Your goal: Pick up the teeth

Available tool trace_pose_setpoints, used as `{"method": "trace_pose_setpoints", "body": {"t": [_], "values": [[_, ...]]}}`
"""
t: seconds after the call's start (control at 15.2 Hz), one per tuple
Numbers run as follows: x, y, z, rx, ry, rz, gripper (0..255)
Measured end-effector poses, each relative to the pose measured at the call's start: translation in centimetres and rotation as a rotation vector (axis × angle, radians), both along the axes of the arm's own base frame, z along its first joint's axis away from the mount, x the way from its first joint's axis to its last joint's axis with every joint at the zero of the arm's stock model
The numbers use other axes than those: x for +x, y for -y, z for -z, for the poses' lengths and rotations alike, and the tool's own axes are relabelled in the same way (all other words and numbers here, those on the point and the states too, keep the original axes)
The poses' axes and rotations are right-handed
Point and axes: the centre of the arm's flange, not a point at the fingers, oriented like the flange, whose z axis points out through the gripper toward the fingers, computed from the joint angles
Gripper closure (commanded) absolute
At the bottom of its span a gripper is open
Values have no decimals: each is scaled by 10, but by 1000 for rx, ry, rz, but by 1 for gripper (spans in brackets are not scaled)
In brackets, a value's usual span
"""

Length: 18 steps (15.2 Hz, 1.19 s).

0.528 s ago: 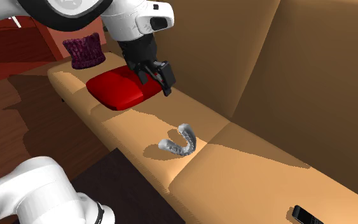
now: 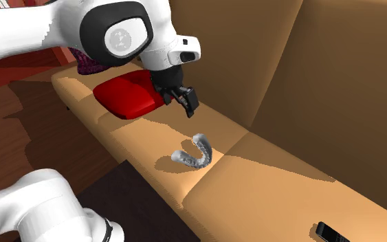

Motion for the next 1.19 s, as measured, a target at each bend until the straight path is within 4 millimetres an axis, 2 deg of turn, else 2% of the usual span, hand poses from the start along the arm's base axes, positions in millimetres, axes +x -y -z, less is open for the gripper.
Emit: {"method": "trace_pose_setpoints", "body": {"t": [0.59, 0.86, 1.19], "values": [[50, 0, 110, -17, -51, 38, 0], [75, 5, 163, -24, -75, 54, 0], [98, 11, 220, -34, -103, 75, 0]]}}
